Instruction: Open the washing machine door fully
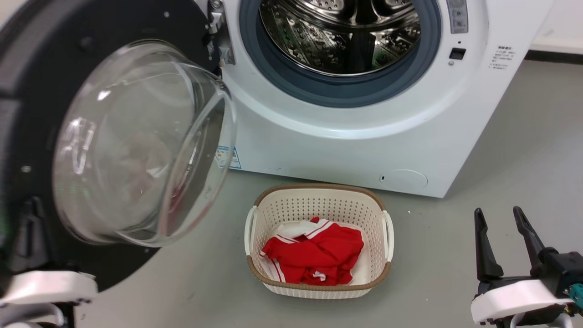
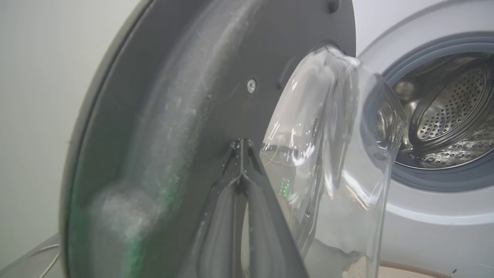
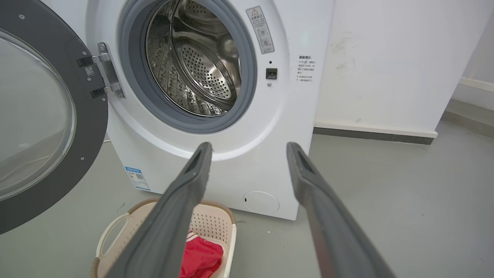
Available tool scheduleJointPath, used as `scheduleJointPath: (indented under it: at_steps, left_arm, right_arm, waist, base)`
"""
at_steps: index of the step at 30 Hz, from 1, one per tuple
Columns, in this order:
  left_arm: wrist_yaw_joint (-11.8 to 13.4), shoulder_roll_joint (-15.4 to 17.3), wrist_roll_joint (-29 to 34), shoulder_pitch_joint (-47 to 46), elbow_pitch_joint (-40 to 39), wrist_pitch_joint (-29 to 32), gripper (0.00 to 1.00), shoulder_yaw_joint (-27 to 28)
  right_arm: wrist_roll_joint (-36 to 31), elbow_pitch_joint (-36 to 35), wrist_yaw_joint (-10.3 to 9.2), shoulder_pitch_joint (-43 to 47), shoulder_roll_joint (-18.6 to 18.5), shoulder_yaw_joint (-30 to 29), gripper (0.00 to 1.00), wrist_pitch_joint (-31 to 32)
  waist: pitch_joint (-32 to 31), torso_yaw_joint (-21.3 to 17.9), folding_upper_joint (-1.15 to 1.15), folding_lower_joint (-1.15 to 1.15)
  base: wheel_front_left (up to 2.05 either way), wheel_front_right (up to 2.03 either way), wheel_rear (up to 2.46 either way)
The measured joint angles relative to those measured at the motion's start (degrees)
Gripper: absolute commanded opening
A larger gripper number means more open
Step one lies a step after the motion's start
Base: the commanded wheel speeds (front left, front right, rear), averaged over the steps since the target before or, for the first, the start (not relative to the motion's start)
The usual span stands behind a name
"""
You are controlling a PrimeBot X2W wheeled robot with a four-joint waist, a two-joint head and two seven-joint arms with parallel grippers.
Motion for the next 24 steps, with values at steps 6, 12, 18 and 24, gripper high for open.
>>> scheduleJointPath:
  at_steps: [6,12,18,24]
  left_arm:
    - [-0.2,2.8,-1.9,-2.6,4.0,-0.3,0.00,5.1]
    - [-0.5,4.5,-3.6,-3.7,7.5,-0.5,0.00,9.3]
    - [-0.7,4.9,-3.7,-4.4,9.3,-0.6,0.00,10.7]
    - [-0.9,4.7,-3.2,-4.6,9.7,-0.6,0.00,10.5]
  right_arm:
    - [-0.3,0.0,0.00,-1.1,0.0,0.3,1.00,0.0]
    - [-0.6,0.1,0.00,-1.7,0.0,-0.1,1.00,0.0]
    - [-0.7,0.1,0.00,-2.0,0.0,-0.4,1.00,0.0]
    - [-0.8,0.4,0.00,-2.7,0.0,-0.4,1.00,-0.3]
  waist:
    - [1.9,-1.4,0.00,0.00]
    - [3.1,-1.9,0.00,0.00]
    - [3.6,-1.8,0.00,0.00]
    - [3.5,-1.5,0.00,0.00]
  base:
    - [0.00,0.00,0.00]
    - [0.00,0.00,0.00]
    - [0.00,0.00,0.00]
    - [0.00,0.00,0.00]
